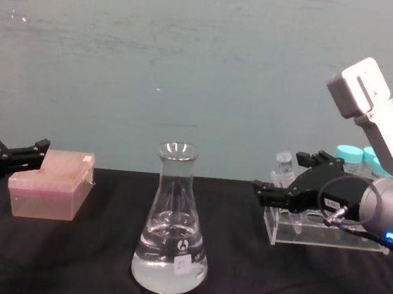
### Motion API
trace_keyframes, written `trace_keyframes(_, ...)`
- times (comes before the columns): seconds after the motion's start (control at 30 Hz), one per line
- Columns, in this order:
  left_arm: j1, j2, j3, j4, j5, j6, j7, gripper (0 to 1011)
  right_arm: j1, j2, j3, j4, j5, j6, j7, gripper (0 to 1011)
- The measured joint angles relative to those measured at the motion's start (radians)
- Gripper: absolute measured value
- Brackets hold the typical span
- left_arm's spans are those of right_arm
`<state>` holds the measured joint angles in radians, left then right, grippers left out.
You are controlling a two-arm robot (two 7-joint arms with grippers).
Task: Pour the liquid from the test tube into the beaker using one hand.
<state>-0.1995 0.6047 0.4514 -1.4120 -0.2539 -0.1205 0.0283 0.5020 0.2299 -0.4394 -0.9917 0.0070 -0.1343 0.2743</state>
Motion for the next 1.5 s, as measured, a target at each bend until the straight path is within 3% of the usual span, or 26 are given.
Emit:
trace_keyframes(0.47, 0.000, 0.000, 0.000, 0.000, 0.000, 0.000, 0.000, 1000, 0.000, -0.004, 0.005, 0.002, -0.006, -0.003, 0.003, 989)
trace_keyframes(1.0, 0.000, 0.000, 0.000, 0.000, 0.000, 0.000, 0.000, 1000, 0.000, -0.002, 0.003, 0.002, -0.004, -0.002, 0.003, 568)
trace_keyframes(1.33, 0.000, 0.000, 0.000, 0.000, 0.000, 0.000, 0.000, 1000, 0.000, -0.002, 0.003, 0.001, -0.004, -0.002, 0.002, 226)
trace_keyframes(1.5, 0.000, 0.000, 0.000, 0.000, 0.000, 0.000, 0.000, 1000, 0.000, -0.002, 0.003, 0.001, -0.004, -0.002, 0.002, 204)
